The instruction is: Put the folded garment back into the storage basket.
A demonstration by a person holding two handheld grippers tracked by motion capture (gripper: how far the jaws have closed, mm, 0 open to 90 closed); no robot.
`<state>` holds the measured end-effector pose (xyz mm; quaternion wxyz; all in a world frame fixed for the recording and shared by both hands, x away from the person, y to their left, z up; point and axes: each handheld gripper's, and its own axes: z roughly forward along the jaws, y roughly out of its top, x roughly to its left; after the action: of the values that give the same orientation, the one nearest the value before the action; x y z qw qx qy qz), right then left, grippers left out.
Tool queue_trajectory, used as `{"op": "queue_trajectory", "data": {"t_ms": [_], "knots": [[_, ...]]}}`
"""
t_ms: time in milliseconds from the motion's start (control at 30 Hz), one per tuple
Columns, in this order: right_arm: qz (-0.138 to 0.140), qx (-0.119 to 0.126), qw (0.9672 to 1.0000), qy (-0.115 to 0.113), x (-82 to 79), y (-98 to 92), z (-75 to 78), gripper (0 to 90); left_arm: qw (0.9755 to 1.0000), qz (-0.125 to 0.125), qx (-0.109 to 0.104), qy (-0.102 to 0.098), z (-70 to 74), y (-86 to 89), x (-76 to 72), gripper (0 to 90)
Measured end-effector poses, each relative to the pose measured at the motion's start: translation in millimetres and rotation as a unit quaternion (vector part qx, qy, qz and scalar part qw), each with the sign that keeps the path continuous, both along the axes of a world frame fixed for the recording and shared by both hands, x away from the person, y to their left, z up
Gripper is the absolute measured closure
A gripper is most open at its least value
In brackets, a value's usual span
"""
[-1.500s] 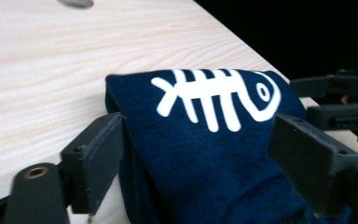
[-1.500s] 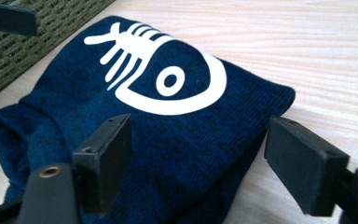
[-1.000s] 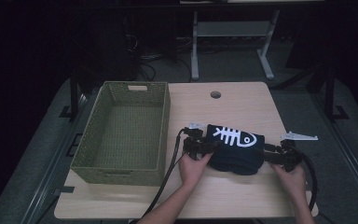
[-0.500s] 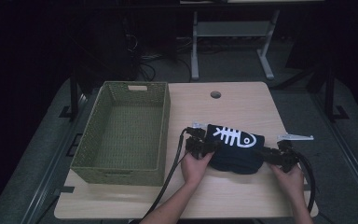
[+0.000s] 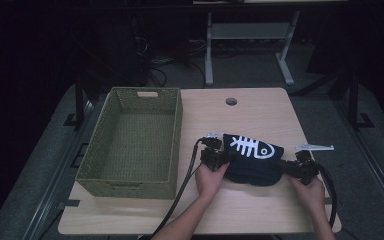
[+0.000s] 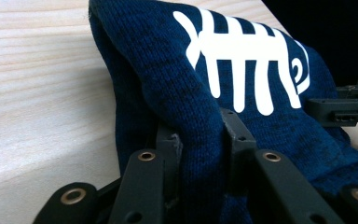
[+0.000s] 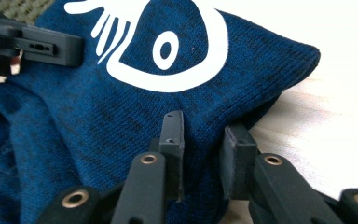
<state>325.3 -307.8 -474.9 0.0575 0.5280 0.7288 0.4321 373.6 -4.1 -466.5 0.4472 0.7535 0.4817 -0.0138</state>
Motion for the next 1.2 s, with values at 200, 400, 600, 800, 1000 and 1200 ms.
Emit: {"op": "queue_trajectory", "data": {"t_ms": [200, 400, 600, 800, 1000, 1200], "knots": [[-0.005, 0.035, 0.9993, -0.009, -3.4, -6.2, 4.6, 74.1, 0.9998, -0.006, -0.020, -0.002, 5.3, 0.9, -2.4, 74.0], [-0.013, 0.068, 0.9973, -0.023, -14.2, -8.6, 11.2, 74.2, 0.9992, -0.014, -0.038, -0.004, 10.8, 2.3, -5.1, 74.0], [-0.024, 0.078, 0.9960, -0.036, -21.0, -9.8, 24.7, 74.2, 0.9973, -0.027, -0.067, -0.011, 27.3, 7.7, -10.3, 73.7], [-0.025, 0.098, 0.9934, -0.054, -29.5, -7.2, 45.8, 74.2, 0.9956, -0.040, -0.079, -0.030, 53.1, 13.5, -16.2, 73.6], [-0.009, 0.104, 0.9920, -0.071, -29.7, -2.3, 71.6, 74.3, 0.9935, -0.041, -0.098, -0.043, 76.4, 22.8, -17.3, 73.6], [-0.001, 0.112, 0.9906, -0.079, -24.2, 5.0, 89.4, 74.4, 0.9915, -0.040, -0.111, -0.055, 99.4, 33.7, -17.7, 73.6]]}}
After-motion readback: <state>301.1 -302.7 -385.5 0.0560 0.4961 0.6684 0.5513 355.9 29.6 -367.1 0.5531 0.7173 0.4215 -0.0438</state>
